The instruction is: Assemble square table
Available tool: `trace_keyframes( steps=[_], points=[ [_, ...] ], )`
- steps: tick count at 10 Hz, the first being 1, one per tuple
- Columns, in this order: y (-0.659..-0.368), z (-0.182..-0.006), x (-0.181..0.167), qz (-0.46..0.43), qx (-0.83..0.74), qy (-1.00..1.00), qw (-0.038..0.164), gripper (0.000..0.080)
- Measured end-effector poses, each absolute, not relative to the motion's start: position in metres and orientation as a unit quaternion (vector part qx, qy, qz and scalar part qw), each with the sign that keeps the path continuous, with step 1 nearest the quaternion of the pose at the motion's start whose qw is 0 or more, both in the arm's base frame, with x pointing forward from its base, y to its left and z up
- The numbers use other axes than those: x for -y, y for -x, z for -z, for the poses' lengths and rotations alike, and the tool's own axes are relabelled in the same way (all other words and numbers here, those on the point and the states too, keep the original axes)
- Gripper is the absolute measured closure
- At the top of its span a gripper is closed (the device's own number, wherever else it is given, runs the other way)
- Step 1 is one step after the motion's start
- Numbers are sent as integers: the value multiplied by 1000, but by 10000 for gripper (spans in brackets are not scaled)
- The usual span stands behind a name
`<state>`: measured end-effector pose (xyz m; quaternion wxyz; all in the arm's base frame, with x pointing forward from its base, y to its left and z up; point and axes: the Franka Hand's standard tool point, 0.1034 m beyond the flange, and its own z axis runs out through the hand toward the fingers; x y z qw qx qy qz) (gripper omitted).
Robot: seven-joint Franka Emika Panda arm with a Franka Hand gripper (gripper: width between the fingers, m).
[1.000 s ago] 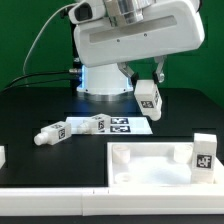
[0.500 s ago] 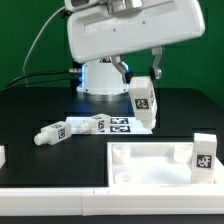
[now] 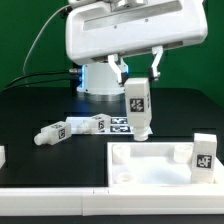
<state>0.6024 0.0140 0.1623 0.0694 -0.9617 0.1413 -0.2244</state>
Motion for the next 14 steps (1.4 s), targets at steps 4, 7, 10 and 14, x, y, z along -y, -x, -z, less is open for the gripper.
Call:
trace_keyframes(
  steps=[4, 7, 10, 14],
  points=[
    [-631, -148, -2, 217, -144, 963, 70, 518],
    [-626, -126, 1, 219, -146, 963, 61, 518],
    [-622, -113, 4, 214, -149, 964, 57, 518],
    [-619, -99, 2, 221, -147, 963, 49, 518]
  ],
)
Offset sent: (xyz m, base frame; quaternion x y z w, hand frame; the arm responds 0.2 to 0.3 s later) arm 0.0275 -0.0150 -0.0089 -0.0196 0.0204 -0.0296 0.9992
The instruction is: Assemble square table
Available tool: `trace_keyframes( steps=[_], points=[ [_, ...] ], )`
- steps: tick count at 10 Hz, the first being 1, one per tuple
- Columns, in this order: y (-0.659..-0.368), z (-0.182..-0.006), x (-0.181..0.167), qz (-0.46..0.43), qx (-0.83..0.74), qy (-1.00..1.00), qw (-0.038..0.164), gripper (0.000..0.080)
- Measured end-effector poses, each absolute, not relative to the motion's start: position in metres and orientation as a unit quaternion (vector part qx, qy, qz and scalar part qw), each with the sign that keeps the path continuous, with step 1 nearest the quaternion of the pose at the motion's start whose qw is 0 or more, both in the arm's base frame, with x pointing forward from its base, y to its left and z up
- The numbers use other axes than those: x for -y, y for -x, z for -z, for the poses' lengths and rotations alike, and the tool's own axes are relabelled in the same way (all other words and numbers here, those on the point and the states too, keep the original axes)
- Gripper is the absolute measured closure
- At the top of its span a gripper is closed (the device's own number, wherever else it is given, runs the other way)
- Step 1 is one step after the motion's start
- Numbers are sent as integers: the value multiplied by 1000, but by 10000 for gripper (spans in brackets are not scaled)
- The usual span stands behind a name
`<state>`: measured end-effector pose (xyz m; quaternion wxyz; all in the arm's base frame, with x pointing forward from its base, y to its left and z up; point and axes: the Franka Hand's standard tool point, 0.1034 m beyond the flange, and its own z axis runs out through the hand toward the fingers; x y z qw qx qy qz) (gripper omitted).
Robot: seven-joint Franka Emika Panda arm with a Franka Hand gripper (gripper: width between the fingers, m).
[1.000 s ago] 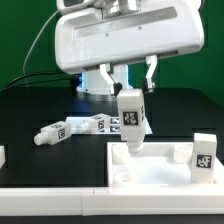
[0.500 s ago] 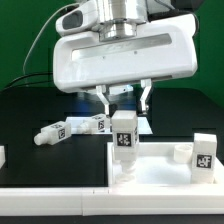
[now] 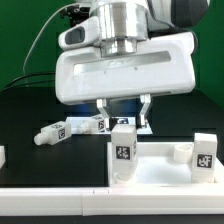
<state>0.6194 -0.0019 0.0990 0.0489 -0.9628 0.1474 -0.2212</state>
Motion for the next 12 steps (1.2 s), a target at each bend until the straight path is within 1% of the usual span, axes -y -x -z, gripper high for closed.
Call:
trace_keyframes(
  steps=[5, 7, 10, 12],
  points=[
    [-625, -98, 2, 260, -150, 953, 35, 518],
    [-622, -98, 1, 271, -156, 949, 32, 518],
    [-614, -97, -4, 300, -159, 940, 20, 518],
    [-608, -95, -8, 300, -168, 939, 19, 518]
  ],
)
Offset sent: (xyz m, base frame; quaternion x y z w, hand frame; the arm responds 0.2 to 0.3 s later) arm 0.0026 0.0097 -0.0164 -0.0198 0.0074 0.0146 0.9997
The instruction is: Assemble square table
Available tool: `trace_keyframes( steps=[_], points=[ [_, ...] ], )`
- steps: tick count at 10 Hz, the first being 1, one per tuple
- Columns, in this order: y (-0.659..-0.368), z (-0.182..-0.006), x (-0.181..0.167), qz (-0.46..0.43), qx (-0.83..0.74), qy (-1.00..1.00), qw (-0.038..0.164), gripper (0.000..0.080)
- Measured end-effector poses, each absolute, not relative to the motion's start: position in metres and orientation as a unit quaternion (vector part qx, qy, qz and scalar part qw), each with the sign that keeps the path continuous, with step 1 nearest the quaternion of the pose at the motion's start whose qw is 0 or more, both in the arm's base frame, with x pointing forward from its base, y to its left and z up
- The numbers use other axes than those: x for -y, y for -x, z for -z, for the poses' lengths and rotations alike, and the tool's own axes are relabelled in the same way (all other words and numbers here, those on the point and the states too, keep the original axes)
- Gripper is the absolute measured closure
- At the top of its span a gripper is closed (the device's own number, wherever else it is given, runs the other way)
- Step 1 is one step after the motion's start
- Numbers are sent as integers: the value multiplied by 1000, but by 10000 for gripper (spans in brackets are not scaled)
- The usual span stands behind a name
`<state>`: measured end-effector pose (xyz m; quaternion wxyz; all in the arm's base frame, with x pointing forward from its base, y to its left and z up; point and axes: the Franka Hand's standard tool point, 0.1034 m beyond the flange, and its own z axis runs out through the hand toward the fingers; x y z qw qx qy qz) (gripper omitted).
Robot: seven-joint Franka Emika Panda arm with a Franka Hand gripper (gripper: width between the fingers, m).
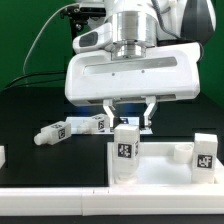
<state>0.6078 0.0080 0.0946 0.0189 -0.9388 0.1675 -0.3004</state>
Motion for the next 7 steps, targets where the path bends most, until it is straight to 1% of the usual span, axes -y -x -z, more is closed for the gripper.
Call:
trace_keyframes(
  steps=[5, 6, 7],
  points=[
    [-609, -96, -6, 298, -168, 939, 20, 518],
    [-608, -94, -7, 292, -168, 941, 21, 518],
    [-609, -94, -8, 286, -169, 943, 24, 351]
  ],
)
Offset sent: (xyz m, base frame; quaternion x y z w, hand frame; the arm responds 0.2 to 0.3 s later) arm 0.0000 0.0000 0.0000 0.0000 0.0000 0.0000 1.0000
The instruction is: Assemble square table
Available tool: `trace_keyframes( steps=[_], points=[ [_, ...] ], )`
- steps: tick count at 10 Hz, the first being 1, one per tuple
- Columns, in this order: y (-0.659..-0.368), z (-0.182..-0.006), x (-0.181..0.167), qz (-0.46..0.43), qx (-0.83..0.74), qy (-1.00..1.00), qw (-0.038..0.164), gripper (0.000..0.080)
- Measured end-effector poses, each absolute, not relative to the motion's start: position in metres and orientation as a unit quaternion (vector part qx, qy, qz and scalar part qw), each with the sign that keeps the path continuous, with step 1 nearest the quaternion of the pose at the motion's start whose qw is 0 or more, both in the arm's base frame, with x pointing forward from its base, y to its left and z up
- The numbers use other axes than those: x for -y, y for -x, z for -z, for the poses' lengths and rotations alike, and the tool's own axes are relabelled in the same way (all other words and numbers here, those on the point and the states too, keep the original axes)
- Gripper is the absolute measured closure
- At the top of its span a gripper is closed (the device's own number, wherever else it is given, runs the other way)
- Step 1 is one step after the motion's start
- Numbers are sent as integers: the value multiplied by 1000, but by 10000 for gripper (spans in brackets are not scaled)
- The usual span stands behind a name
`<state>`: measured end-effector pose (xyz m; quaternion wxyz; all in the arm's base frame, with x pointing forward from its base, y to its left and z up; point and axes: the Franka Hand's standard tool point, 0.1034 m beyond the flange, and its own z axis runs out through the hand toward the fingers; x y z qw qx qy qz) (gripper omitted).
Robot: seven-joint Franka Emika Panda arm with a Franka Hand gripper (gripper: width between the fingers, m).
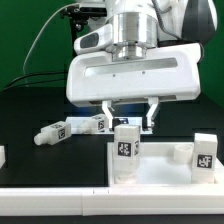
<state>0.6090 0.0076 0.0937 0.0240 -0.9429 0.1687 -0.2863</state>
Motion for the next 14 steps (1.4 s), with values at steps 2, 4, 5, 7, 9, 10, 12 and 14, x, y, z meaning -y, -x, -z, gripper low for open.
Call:
trace_keyframes(
  steps=[2, 4, 5, 7, 9, 10, 12, 14],
  points=[
    [-622, -109, -10, 237, -178, 954, 53, 204],
    [-625, -103, -10, 204, -182, 960, 65, 160],
    [-625, -103, -7, 168, -186, 965, 78, 151],
    [-620, -96, 0, 86, -189, 973, 101, 150],
    [-623, -94, 1, 62, -194, 973, 109, 150],
    [-624, -90, 0, 66, -193, 973, 106, 150],
    [-624, -90, 0, 65, -205, 971, 107, 194],
    [-623, -90, 0, 64, -211, 969, 108, 468]
  ],
)
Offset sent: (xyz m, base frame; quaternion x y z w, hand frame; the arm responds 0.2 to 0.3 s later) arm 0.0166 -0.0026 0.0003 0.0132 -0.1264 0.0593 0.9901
